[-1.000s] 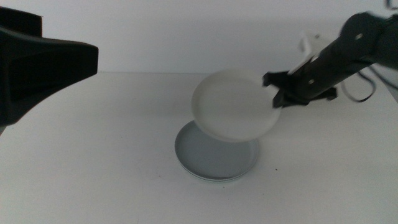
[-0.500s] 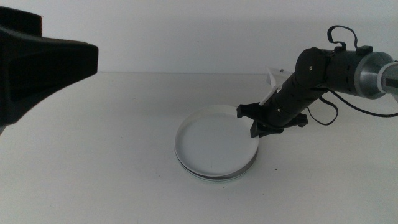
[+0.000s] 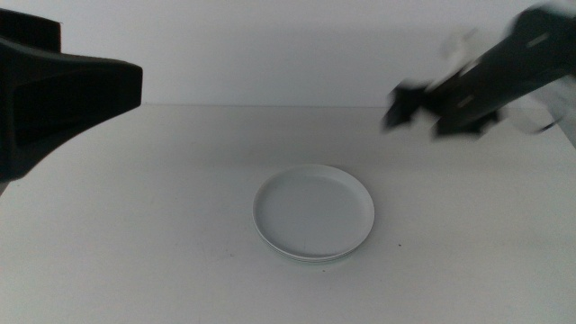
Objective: Stack the three bowls on top of each other.
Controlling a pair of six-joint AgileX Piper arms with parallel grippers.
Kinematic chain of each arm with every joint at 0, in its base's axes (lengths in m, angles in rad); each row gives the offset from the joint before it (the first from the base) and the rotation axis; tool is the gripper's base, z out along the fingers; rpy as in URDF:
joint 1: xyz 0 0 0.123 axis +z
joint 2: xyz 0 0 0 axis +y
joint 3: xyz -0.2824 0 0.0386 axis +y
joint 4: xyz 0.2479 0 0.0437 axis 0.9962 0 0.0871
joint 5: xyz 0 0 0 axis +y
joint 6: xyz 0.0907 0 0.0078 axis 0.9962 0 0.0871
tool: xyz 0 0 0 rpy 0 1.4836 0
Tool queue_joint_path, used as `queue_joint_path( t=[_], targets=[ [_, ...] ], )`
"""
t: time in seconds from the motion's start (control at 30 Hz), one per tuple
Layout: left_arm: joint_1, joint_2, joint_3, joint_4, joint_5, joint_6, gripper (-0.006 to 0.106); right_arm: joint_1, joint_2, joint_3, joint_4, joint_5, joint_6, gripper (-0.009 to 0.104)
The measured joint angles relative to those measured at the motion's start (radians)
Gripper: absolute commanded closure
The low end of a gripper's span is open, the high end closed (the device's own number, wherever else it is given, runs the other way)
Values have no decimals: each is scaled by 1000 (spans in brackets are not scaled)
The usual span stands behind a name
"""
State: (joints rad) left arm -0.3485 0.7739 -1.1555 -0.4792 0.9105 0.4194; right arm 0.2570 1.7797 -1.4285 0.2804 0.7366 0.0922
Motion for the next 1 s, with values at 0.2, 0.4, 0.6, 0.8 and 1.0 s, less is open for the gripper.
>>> queue_joint_path(
  t=[0.2,0.4,0.6,0.8,1.0],
  targets=[
    [0,0,0,0,0,0,7,-219,-269,-4,-102,-57,-4,19],
    [0,0,0,0,0,0,7,-325,-428,27,-141,-77,-98,19],
    [0,0,0,0,-1,0,7,-308,-663,297,-100,-90,-145,19],
    [2,-3,17,69,-69,0,7,-273,-977,545,-89,-118,-158,18],
    [81,-52,162,155,-323,0,7,-269,-1165,657,-87,-208,-228,9]
  ],
)
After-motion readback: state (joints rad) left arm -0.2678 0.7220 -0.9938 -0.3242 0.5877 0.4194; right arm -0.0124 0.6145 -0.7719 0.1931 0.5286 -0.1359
